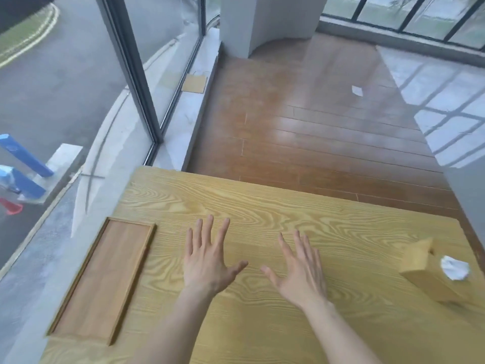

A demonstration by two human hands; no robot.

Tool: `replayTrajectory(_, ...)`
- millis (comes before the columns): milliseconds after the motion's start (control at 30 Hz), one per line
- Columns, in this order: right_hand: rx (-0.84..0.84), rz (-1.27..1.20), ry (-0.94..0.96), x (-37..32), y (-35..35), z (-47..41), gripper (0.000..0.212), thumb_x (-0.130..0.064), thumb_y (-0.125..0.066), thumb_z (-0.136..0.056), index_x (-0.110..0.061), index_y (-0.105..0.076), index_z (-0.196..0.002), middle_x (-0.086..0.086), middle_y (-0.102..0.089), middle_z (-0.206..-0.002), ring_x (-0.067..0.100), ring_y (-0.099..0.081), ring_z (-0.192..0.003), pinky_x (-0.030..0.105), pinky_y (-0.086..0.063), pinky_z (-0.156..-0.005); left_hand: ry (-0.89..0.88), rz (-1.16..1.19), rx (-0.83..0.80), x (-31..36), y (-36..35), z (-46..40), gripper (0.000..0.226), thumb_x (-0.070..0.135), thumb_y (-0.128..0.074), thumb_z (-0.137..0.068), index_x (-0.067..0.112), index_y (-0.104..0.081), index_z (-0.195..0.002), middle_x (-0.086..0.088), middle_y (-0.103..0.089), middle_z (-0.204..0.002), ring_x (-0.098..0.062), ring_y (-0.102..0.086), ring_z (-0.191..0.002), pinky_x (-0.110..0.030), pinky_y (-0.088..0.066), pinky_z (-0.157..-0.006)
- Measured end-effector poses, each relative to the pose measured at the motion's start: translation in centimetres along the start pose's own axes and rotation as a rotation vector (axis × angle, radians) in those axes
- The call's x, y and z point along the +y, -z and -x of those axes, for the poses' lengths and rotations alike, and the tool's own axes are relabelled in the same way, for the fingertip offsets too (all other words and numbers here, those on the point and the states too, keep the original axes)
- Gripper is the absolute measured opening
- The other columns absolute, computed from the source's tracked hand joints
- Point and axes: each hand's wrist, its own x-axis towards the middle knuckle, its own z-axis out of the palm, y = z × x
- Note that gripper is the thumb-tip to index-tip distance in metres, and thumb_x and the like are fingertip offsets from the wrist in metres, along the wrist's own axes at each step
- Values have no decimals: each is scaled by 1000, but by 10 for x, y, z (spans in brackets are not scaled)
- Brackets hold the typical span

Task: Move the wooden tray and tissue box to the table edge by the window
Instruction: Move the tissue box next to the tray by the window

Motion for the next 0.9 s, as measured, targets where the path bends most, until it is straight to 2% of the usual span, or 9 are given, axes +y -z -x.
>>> replayTrajectory(133,11,-81,-68,67,10,17,98,-85,-35,-87,-40,8,-162,8,24,-170,27,16,-160,49,-1,-131,-87,6,-11,72,-14,-4,107,90,-38,-72,43,7,-157,-3,8,-170,-24,18,-155,-48,8,-125)
replayTrajectory(367,90,-190,-206,198,36,51,98,-86,-33,-86,-40,7,-162,5,19,-172,24,11,-161,45,-2,-131,-214,11,-114,202,-54,1,106,91,-36,-73,44,8,-157,0,9,-170,-23,13,-156,-44,6,-125)
replayTrajectory(500,202,-284,-296,271,49,71,94,-84,-37,-87,-37,-9,-164,4,0,-175,21,-2,-162,43,-12,-131,-258,37,-206,272,-77,4,107,91,-39,-72,45,10,-156,1,6,-170,-23,6,-156,-43,1,-126)
replayTrajectory(633,293,-469,-403,338,53,86,84,-73,-54,-89,-36,-30,-160,-3,-18,-173,19,-21,-158,44,-33,-123,-261,90,-281,335,-100,3,106,89,-44,-72,46,6,-156,2,-4,-169,-25,-10,-155,-45,-15,-125)
replayTrajectory(700,340,-588,-475,366,56,87,79,-65,-60,-90,-35,-36,-158,-5,-24,-171,18,-27,-156,45,-37,-120,-257,137,-341,361,-109,-3,105,88,-46,-72,48,3,-156,3,-9,-168,-24,-20,-153,-47,-27,-121)
replayTrajectory(800,388,-708,-588,405,60,79,72,-58,-64,-92,-33,-42,-156,0,-30,-169,20,-29,-155,45,-32,-120,-219,224,-401,395,-124,-13,101,85,-51,-73,48,-3,-154,4,-22,-163,-25,-38,-143,-47,-45,-106)
replayTrajectory(867,408,-761,-614,430,64,68,72,-56,-65,-92,-29,-42,-156,2,-32,-169,20,-28,-156,46,-31,-122,-140,317,-438,415,-135,-15,98,77,-59,-76,48,-9,-154,3,-34,-157,-25,-49,-134,-40,-49,-92)
replayTrajectory(900,411,-797,-614,441,66,60,72,-55,-65,-93,-28,-42,-156,2,-31,-169,19,-25,-157,46,-29,-123,-87,381,-461,424,-140,-15,97,74,-62,-77,46,-11,-154,1,-39,-155,-24,-51,-133,-39,-49,-92)
